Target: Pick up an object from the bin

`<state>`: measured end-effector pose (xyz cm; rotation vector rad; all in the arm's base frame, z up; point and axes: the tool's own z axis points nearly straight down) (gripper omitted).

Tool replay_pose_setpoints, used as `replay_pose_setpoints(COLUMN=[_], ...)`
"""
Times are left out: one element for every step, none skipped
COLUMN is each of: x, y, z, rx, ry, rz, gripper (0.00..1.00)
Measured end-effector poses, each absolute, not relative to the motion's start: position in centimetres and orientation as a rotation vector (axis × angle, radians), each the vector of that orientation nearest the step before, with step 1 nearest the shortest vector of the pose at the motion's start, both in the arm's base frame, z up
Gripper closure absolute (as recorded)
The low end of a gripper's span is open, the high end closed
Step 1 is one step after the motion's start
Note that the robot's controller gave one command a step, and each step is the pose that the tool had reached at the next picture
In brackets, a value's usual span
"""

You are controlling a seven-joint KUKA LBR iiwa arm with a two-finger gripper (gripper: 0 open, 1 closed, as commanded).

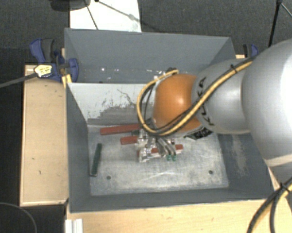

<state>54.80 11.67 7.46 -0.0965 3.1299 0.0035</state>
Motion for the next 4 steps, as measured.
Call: replay_pose_setpoints(x=[54.8, 53.2, 53.2, 53.1], y=[11.7, 10.6, 10.6, 11.0], z=[7.5, 19.1, 19.1, 20.8], rx=[-0.093, 0.009, 0.011, 0.019], ry=[3.13, 3.14, 3.14, 3.14], rz=[0.004, 0.002, 0.001, 0.001], gripper=[1.0, 1.0, 1.0, 1.0])
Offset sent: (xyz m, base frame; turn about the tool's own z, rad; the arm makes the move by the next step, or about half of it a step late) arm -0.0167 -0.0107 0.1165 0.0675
